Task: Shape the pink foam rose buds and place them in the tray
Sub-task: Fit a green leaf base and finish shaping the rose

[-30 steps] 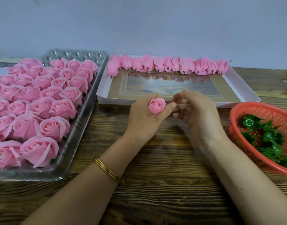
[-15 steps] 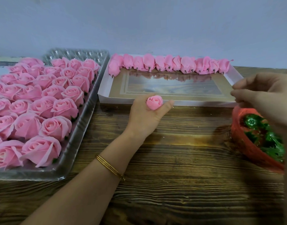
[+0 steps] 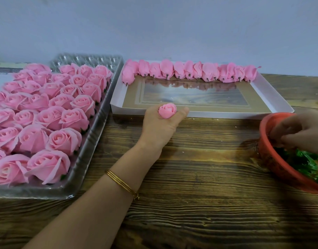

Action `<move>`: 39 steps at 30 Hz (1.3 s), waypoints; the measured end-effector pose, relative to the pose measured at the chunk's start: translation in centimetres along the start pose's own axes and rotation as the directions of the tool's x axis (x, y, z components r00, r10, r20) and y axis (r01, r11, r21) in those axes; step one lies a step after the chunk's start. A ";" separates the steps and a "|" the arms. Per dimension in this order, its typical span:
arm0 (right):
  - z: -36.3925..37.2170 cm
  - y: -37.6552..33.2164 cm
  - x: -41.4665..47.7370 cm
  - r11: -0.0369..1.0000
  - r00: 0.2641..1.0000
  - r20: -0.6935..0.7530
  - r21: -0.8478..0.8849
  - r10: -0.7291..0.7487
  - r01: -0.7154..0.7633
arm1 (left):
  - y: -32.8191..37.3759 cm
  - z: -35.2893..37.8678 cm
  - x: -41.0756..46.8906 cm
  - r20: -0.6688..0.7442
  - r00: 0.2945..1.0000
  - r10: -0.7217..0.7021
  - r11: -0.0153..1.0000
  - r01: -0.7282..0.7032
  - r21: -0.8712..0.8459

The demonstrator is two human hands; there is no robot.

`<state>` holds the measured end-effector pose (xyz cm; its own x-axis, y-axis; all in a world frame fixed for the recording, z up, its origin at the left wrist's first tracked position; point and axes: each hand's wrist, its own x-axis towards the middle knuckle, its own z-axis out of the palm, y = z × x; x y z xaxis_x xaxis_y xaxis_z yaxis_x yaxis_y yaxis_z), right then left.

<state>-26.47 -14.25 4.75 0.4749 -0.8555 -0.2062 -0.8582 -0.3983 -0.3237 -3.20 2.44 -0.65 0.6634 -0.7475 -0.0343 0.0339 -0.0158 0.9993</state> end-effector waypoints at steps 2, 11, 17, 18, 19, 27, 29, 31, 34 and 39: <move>0.1 0.5 0.3 0.999 0.998 0.052 -0.029 -0.020 0.022 | 0.1 0.0 0.0 0.003 1.000 -0.010 1.000 0.010 -0.007; 0.2 -0.5 0.6 0.986 0.968 0.244 -0.139 -0.061 0.097 | 0.3 -0.1 -0.2 0.008 1.000 -0.030 0.999 0.030 -0.011; 0.8 -0.7 0.8 0.991 0.976 0.217 -0.128 -0.004 0.033 | 0.4 -0.2 -0.1 0.009 0.999 -0.050 0.999 0.050 0.005; 0.8 -0.7 0.8 0.991 0.979 0.203 -0.129 0.001 0.025 | 0.4 -0.2 -0.1 0.008 0.999 -0.051 0.999 0.051 0.005; 0.7 -0.7 0.9 0.992 0.982 0.186 -0.125 0.010 0.014 | 0.4 -0.2 -0.1 0.007 0.999 -0.049 0.999 0.049 0.003; 0.8 -0.2 1.7 0.996 0.995 0.059 -0.045 0.077 -0.074 | 0.4 -0.2 -0.1 0.007 0.999 -0.039 0.999 0.039 0.005; 0.9 0.0 2.0 0.995 0.993 0.049 -0.014 0.104 -0.103 | 0.4 -0.2 -0.1 0.010 0.999 -0.045 0.999 0.045 0.000; 1.0 0.3 2.3 0.990 0.989 0.045 -0.009 0.139 -0.139 | 0.4 -0.3 -0.1 0.013 0.999 -0.049 0.999 0.049 0.001; 1.3 1.3 2.9 0.984 0.984 -0.011 0.010 0.176 -0.175 | 0.4 -0.3 0.0 0.012 0.998 -0.054 0.999 0.054 -0.003; 1.6 2.8 4.0 0.987 0.984 -0.072 0.041 0.161 -0.158 | 0.4 0.0 -0.1 -0.011 0.999 -0.032 0.999 0.031 -0.033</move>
<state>-26.66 -18.26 1.55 0.3154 -0.9301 -0.1884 -0.9138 -0.2441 -0.3247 -3.25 2.48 -0.29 0.6700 -0.7394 -0.0660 0.0791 -0.0173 0.9967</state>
